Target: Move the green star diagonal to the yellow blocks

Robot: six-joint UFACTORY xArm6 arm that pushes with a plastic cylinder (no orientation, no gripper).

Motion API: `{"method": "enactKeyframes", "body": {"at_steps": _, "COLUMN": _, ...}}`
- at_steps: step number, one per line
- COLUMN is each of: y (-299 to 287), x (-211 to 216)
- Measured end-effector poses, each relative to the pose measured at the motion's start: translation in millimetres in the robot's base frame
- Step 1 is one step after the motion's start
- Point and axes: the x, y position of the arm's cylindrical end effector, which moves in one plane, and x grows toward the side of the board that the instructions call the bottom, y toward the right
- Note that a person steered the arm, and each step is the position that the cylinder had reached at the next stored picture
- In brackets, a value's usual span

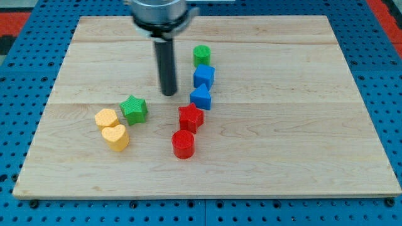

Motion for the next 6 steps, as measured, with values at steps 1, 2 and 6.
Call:
{"method": "enactKeyframes", "body": {"at_steps": 1, "y": -29, "x": 4}}
{"method": "enactKeyframes", "body": {"at_steps": 2, "y": -62, "x": 15}}
{"method": "enactKeyframes", "body": {"at_steps": 6, "y": -42, "x": 39}}
